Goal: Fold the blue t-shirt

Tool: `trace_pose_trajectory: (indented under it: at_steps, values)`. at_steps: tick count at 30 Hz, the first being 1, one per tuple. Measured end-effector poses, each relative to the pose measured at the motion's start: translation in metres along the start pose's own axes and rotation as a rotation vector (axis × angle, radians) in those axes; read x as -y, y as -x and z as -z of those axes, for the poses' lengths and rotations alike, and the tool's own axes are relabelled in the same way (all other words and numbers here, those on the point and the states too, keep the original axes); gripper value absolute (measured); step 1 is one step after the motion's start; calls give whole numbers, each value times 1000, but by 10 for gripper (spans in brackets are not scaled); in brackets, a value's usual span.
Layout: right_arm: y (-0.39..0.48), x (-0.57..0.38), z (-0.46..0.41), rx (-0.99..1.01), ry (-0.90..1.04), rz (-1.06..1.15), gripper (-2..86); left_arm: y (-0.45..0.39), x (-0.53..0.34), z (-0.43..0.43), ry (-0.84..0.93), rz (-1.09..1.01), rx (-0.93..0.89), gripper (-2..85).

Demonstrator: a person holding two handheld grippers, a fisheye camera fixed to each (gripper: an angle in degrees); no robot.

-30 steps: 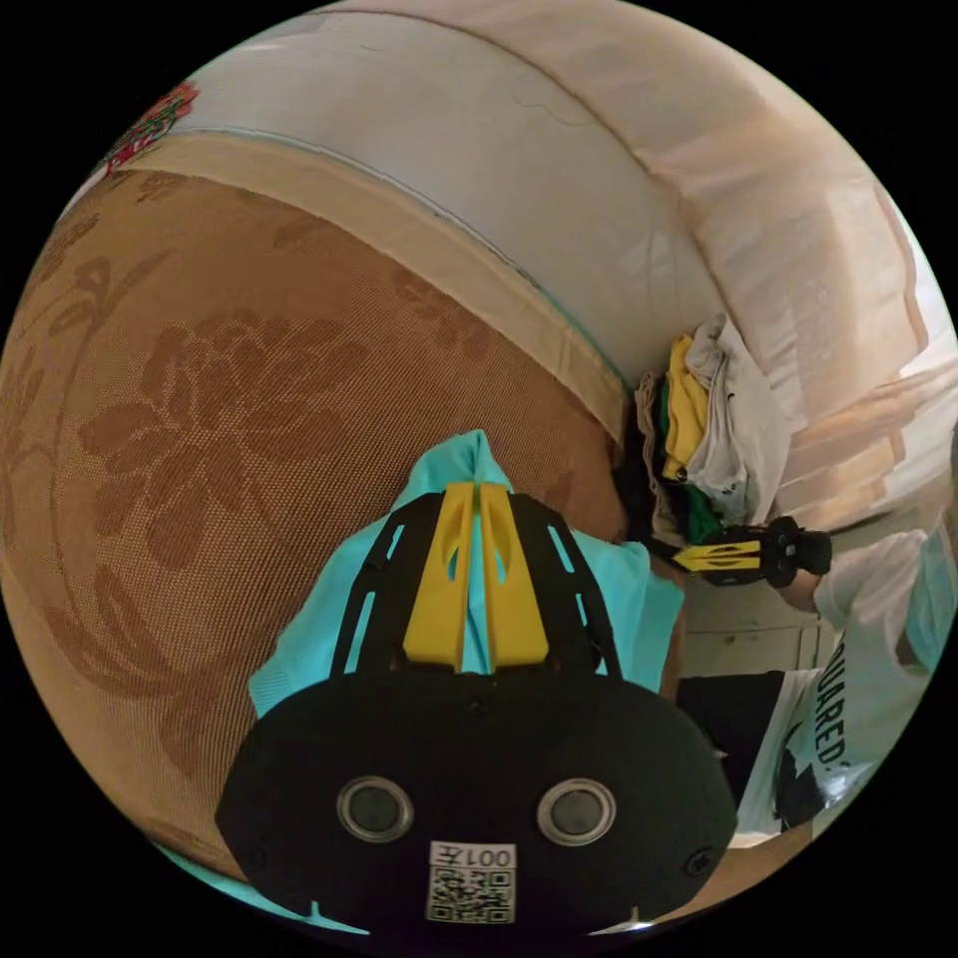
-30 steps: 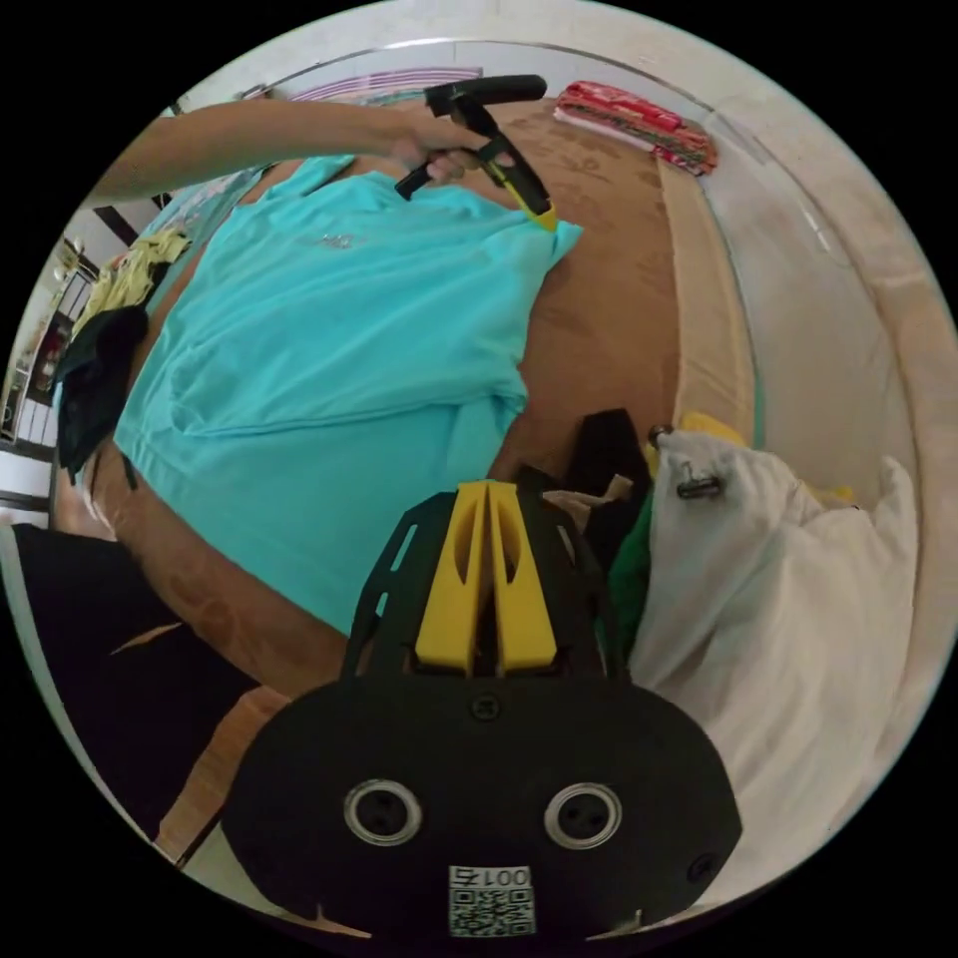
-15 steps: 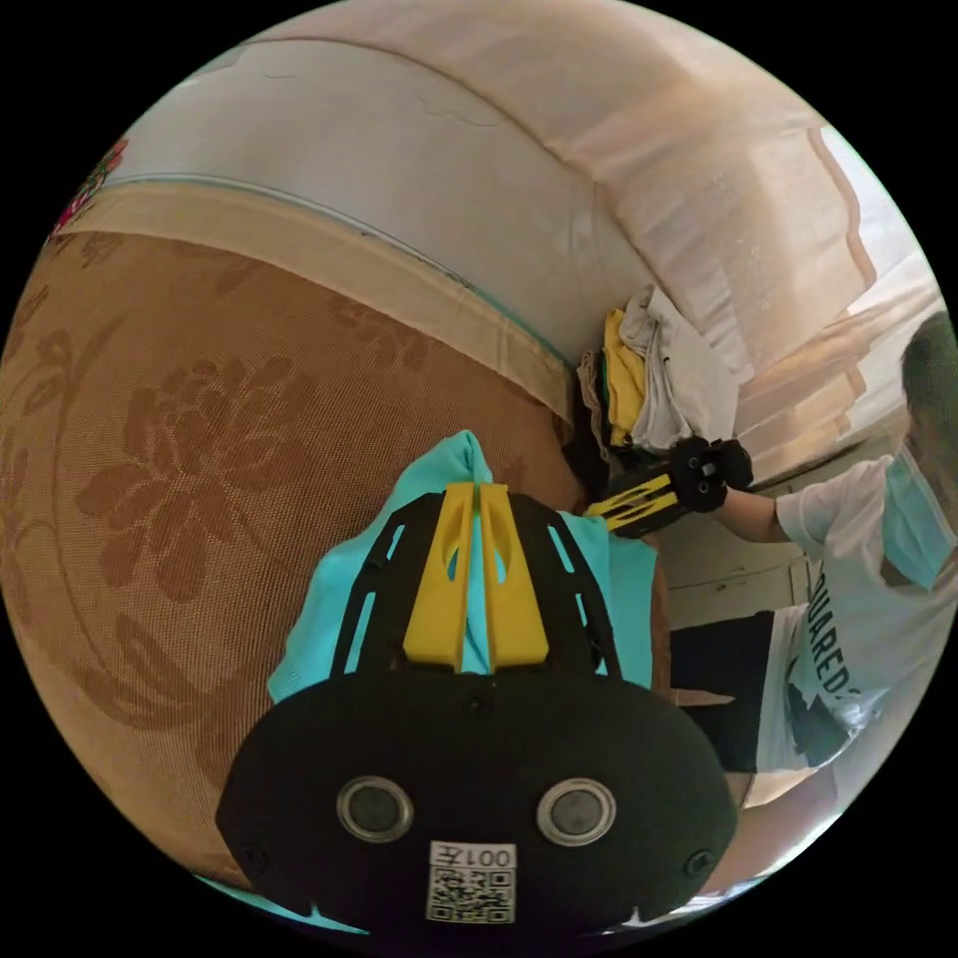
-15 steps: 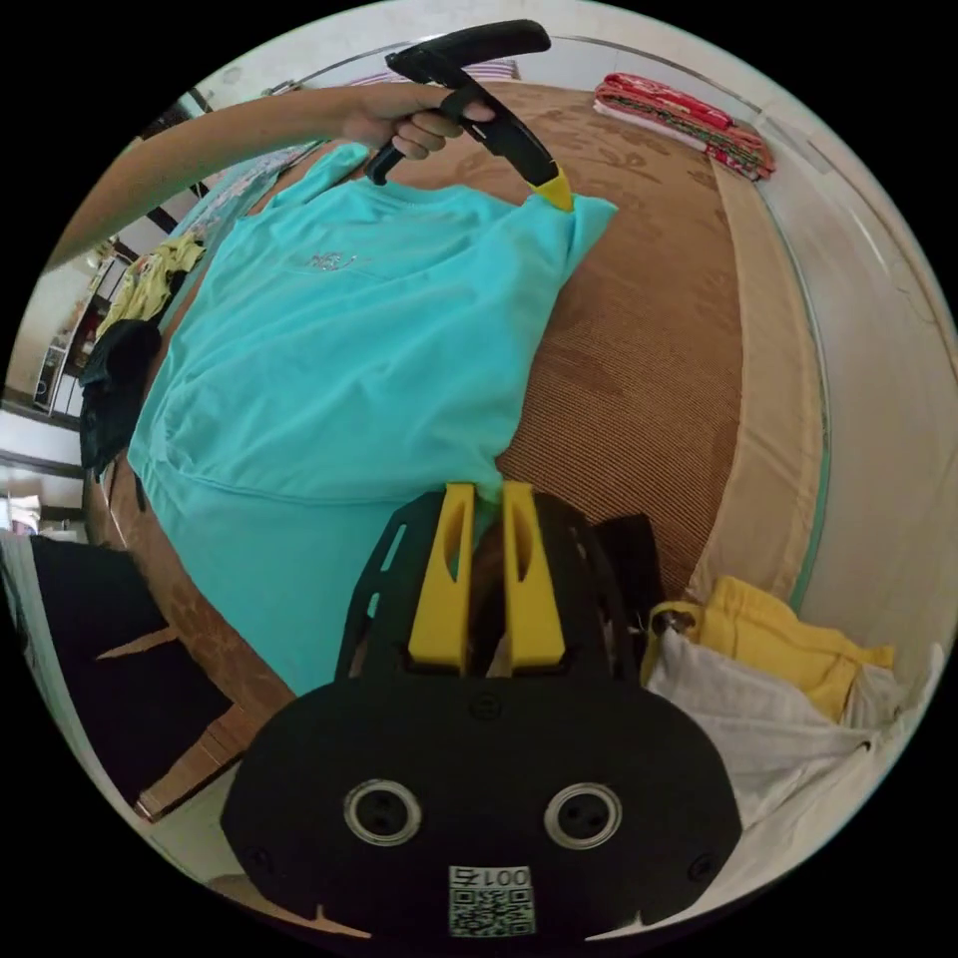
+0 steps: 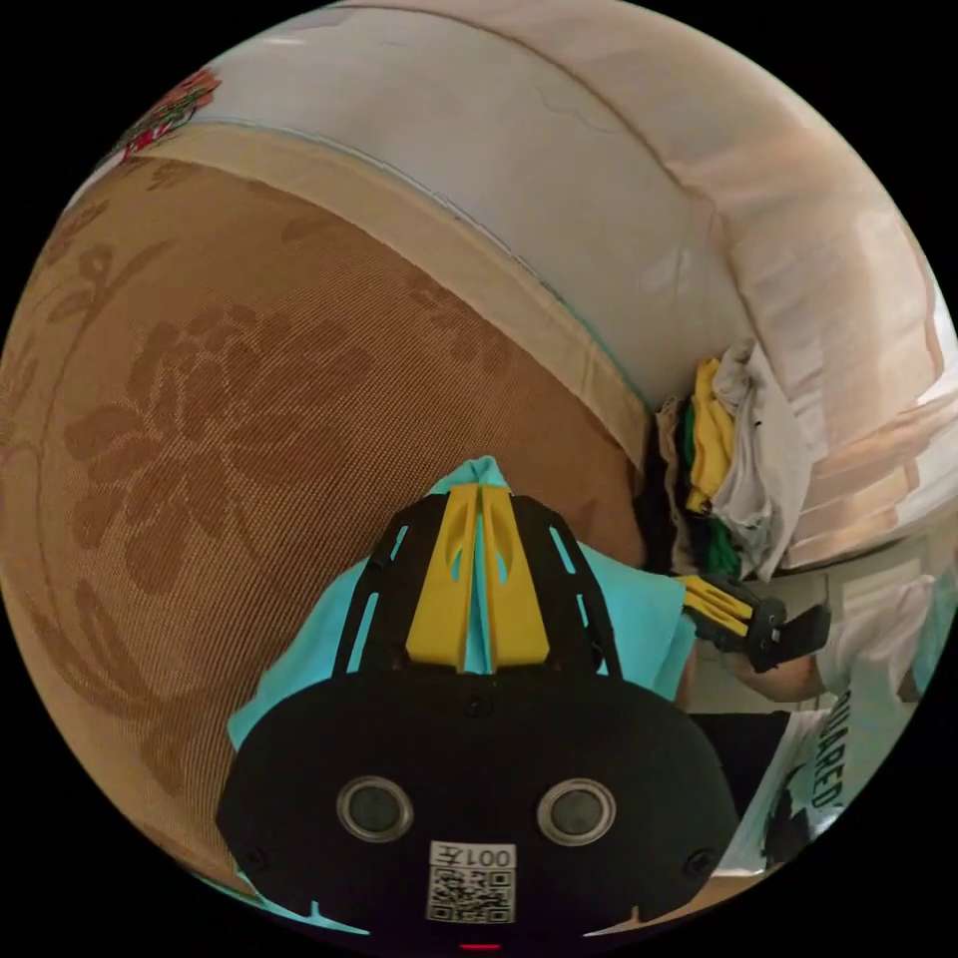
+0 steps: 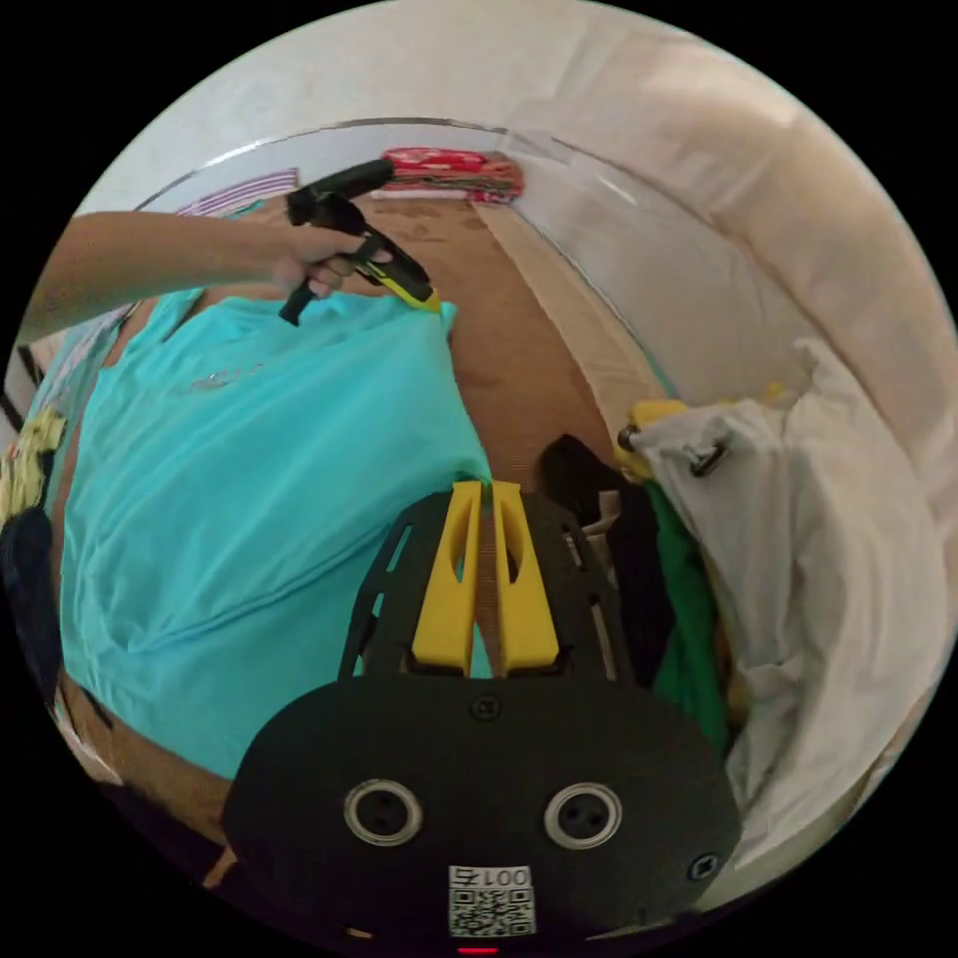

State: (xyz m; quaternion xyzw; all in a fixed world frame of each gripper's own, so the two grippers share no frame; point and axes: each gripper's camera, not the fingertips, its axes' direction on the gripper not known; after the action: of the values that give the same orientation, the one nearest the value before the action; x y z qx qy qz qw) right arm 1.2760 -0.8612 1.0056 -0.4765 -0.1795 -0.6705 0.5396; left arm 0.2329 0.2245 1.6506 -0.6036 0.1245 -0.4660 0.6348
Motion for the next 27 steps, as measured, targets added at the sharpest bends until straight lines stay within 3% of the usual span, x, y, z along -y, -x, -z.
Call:
trace_pose_trajectory:
  at_steps: [9, 11, 15, 18, 23, 27]
  values:
    - [10, 9, -7, -185, 41, 20, 4, -11, -29, -23, 56, -27, 47, -8]
    - [2, 11, -8, -133, 108, 3, 4, -4, -44, -24, 66, 49, -49, -2]
    - [7, 12, 26, -26, 44, 18, 10, -5, -72, -19, 105, 104, -99, 33]
    - [29, 10, 42, 41, 83, 108, 25, -17, -109, -1, 61, 99, 15, 99]
    - [49, -3, 54, 36, 218, 158, 54, -63, -221, 28, 10, 50, 267, 99]
    - [37, -16, 58, 106, 353, 53, 62, -102, -336, 29, 36, 89, 421, 85]
